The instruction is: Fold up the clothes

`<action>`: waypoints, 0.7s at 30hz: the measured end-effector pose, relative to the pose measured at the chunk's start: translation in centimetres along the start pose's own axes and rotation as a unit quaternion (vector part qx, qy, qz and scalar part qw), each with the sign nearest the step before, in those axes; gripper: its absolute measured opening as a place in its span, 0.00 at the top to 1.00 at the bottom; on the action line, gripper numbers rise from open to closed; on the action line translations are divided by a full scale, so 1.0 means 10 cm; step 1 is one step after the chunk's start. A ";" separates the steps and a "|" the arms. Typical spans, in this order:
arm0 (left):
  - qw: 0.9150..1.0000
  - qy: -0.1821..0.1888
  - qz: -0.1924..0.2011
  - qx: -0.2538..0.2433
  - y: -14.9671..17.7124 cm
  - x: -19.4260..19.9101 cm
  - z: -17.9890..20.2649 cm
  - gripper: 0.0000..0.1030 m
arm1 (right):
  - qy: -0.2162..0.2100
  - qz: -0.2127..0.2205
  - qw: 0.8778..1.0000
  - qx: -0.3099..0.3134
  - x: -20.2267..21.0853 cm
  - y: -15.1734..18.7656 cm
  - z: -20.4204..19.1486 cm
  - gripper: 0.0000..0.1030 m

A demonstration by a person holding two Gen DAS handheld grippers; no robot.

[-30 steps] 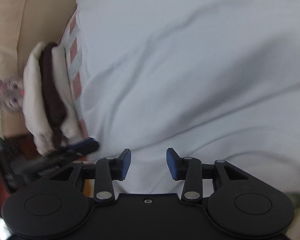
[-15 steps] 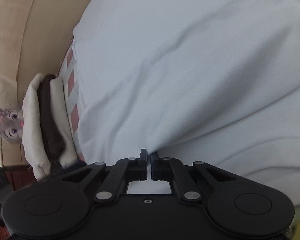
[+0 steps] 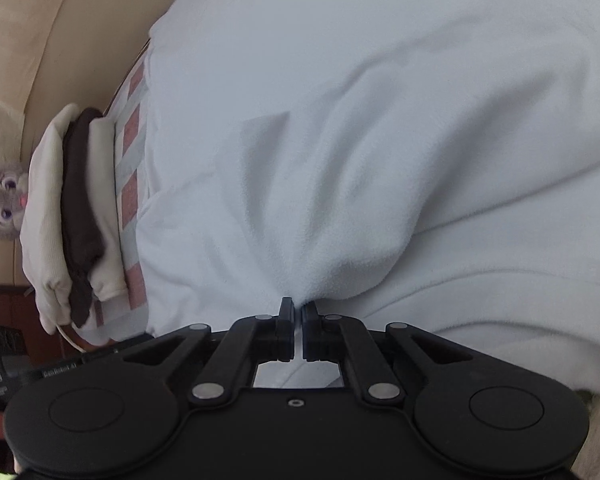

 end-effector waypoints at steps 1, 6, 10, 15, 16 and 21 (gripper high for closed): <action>1.000 -0.002 0.004 0.006 -0.01 -0.01 -0.02 0.46 | 0.002 0.001 1.000 0.003 -0.01 0.00 0.00 0.94; 0.999 -0.042 0.023 -0.015 -0.05 0.01 0.01 0.38 | 0.017 0.002 0.999 0.042 0.03 -0.01 -0.08 0.95; 0.990 -0.075 0.022 -0.114 -0.02 -0.01 0.24 0.38 | 0.053 0.016 0.988 0.143 0.09 0.00 -0.26 0.95; 0.996 -0.031 -0.009 -0.078 0.04 -0.15 0.29 0.21 | 0.057 0.005 0.991 0.121 0.04 -0.03 -0.11 0.95; 0.999 -0.008 -0.007 -0.053 0.04 -0.15 0.28 0.21 | 0.056 0.005 0.991 0.122 0.05 -0.03 -0.11 0.95; 0.998 0.047 -0.002 0.033 -0.01 -0.12 0.16 0.24 | 0.059 0.009 0.989 0.138 0.06 -0.02 -0.14 0.94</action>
Point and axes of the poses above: each gripper's, at about its wrist camera, not at the fingertips, and x roughly against the way its jaws point, z to its right, y to its underside, the point moved 8 cm from there along -x, roughly the way its jaws point, and after that the axes turned 9 degrees about -x, right-handed, at the moved point
